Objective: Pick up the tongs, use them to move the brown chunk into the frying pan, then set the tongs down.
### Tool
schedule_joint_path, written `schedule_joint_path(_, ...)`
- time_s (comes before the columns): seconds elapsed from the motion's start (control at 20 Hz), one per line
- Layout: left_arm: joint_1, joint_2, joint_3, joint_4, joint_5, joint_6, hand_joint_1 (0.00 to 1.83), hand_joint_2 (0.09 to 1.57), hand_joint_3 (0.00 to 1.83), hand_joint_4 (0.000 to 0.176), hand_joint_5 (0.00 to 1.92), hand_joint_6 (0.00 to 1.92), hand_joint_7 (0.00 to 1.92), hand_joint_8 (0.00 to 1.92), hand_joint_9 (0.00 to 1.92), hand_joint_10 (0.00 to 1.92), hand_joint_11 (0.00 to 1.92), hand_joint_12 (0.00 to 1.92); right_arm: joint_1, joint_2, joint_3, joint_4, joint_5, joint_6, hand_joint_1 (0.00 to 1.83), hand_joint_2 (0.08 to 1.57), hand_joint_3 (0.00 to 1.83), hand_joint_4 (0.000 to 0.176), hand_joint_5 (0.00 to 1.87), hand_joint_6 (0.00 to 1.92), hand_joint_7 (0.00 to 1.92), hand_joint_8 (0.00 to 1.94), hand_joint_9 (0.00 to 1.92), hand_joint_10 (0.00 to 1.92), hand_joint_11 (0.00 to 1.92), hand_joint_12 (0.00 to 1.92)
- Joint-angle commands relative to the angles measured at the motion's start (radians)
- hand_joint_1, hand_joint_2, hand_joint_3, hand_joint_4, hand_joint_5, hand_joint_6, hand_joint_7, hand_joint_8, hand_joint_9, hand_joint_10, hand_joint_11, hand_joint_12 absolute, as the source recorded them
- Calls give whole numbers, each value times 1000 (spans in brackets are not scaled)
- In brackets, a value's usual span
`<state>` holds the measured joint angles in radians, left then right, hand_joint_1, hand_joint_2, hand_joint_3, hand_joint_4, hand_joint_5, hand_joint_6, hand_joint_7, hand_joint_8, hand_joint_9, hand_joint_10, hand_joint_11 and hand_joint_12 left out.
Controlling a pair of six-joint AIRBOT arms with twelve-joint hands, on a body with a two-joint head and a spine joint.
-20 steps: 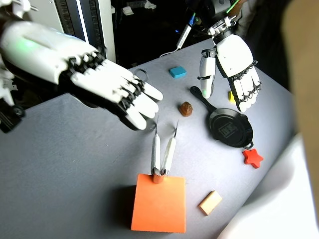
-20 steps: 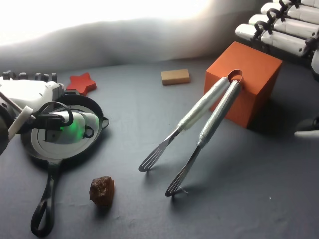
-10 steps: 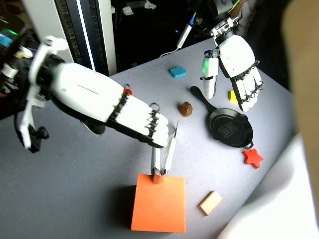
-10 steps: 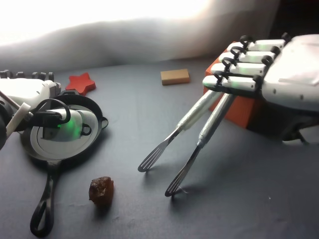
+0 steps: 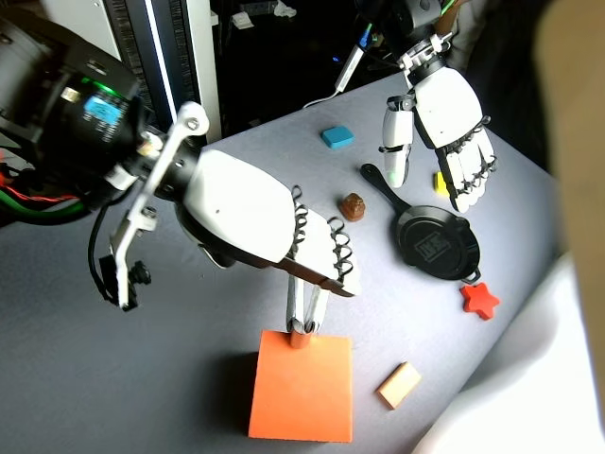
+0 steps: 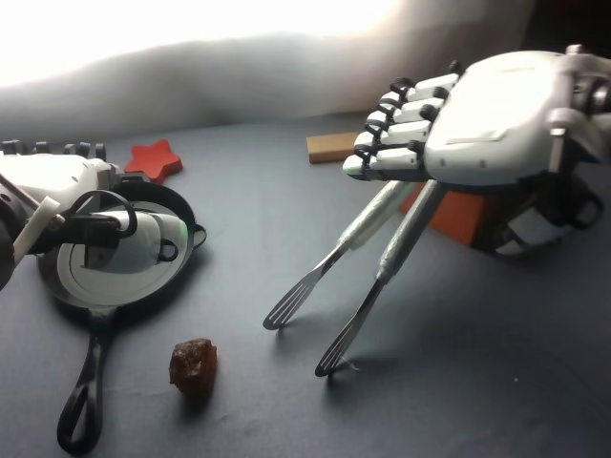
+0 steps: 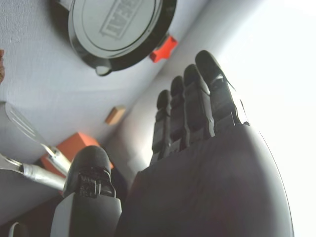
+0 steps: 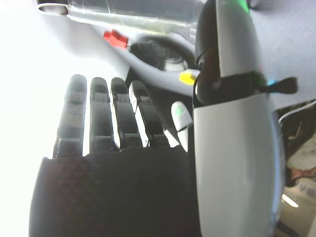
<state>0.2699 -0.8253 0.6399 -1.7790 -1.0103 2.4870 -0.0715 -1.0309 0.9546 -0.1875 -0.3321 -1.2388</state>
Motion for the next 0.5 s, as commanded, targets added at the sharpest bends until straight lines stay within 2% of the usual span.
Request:
schedule_joint_path(0.0, -12, 10, 3, 65, -34, 2, 10, 1268, 0, 0, 155, 3, 177, 3, 164, 4, 0, 660, 21, -1, 2, -59, 61, 53, 1177, 911, 31, 0, 0, 0, 0, 0, 0, 0, 0, 0)
schedule_joint_path(0.1, -11, 9, 2, 56, -34, 2, 1, 1265, 0, 0, 147, 0, 168, 0, 156, 0, 0, 655, 35, -38, 11, -192, 22, 197, 1168, 922, 35, 0, 0, 0, 0, 0, 0, 0, 0, 0)
schedule_joint_path(0.2, -9, 9, 2, 56, -34, 2, 8, 1268, 0, 0, 115, 2, 131, 2, 120, 1, 0, 477, 39, -73, 13, -337, -42, 339, 1167, 919, 33, 0, 0, 0, 0, 0, 0, 0, 0, 0)
schedule_joint_path(0.35, -2, 9, -4, 52, -31, 2, 0, 1263, 0, 0, 85, 1, 91, 1, 79, 1, 0, 338, 32, -105, 20, -385, -104, 417, 1186, 913, 28, 0, 0, 0, 0, 0, 0, 0, 0, 0)
schedule_joint_path(0.45, -2, 9, -4, 53, -31, 4, 11, 1255, 0, 0, 48, 3, 52, 3, 35, 4, 0, 171, 23, -132, 45, -419, -133, 480, 1185, 915, 29, 0, 0, 0, 0, 0, 0, 0, 0, 0)
